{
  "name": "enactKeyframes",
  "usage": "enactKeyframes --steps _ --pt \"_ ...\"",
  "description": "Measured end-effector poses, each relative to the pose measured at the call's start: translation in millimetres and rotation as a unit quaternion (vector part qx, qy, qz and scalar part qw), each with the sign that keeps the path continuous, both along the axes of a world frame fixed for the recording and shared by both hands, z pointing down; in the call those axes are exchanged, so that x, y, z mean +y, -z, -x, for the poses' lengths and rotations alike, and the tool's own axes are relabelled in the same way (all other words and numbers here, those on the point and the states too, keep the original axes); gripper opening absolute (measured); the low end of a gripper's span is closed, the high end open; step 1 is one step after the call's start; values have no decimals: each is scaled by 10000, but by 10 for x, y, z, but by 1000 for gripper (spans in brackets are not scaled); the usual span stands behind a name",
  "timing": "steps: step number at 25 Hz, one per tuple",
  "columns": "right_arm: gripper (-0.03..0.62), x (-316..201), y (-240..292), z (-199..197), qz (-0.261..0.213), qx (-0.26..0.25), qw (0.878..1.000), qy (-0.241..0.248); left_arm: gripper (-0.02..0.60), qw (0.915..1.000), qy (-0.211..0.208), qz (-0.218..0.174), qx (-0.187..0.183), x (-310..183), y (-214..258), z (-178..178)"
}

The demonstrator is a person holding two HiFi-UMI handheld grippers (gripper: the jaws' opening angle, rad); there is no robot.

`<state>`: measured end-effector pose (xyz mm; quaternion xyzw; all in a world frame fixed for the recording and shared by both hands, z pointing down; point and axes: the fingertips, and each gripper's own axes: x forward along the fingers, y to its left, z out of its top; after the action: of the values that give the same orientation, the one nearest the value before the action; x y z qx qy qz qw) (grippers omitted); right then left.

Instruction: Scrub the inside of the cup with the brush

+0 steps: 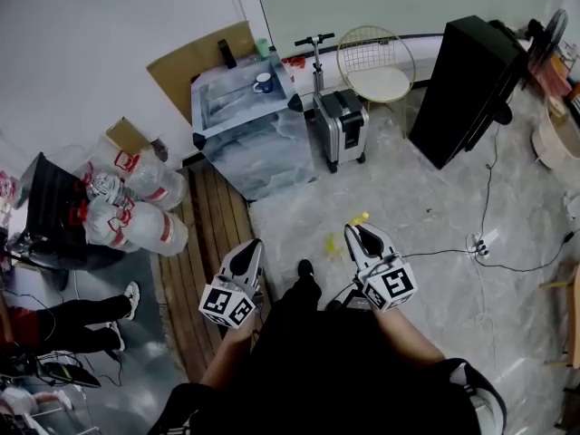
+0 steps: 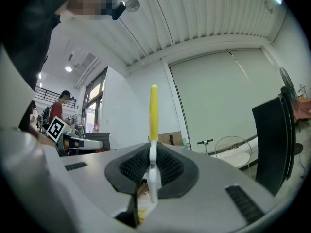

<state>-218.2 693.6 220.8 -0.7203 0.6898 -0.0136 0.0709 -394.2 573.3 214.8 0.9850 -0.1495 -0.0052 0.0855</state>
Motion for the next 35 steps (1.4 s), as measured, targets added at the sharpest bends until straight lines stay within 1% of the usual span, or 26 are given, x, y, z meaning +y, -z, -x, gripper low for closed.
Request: enactKeyframes --steps 4,9,12,17,20,23,27,29,32,35 --pt "48 -242 -53 -187 82 44 9999 -51 16 9999 7 150 -7 -315 -84 -198" --pt "48 -687 -39 -540 236 -40 9996 -124 17 9995 -54 276 109 -878 -122 -546" --pt "49 -1052 13 -720 349 104 9993 -88 17 9994 -54 297 174 -1289 -88 -732" --pt "48 -1779 148 -1004 377 230 9990 -66 17 9992 -107 328 223 -1984 -33 -1003" --pt "48 -2182 217 -1107 416 274 9988 -7 17 9988 -201 370 231 -2352 -19 -1128" --pt "49 -2469 311 -1172 398 378 9985 38 17 9985 -271 382 284 -2650 -10 -1225" --pt "49 -2673 406 -1289 318 370 9988 39 17 9981 -267 434 356 -2939 -23 -1375" --pt "49 -2714 399 -1376 372 357 9987 30 16 9976 -233 520 384 -3019 -58 -1455" --pt "49 -2917 330 -1610 503 346 9981 17 17 9975 -238 524 407 -3216 -59 -1666" --pt "48 -3206 258 -1859 445 274 9985 139 17 9982 -264 442 292 -3406 -108 -1927"
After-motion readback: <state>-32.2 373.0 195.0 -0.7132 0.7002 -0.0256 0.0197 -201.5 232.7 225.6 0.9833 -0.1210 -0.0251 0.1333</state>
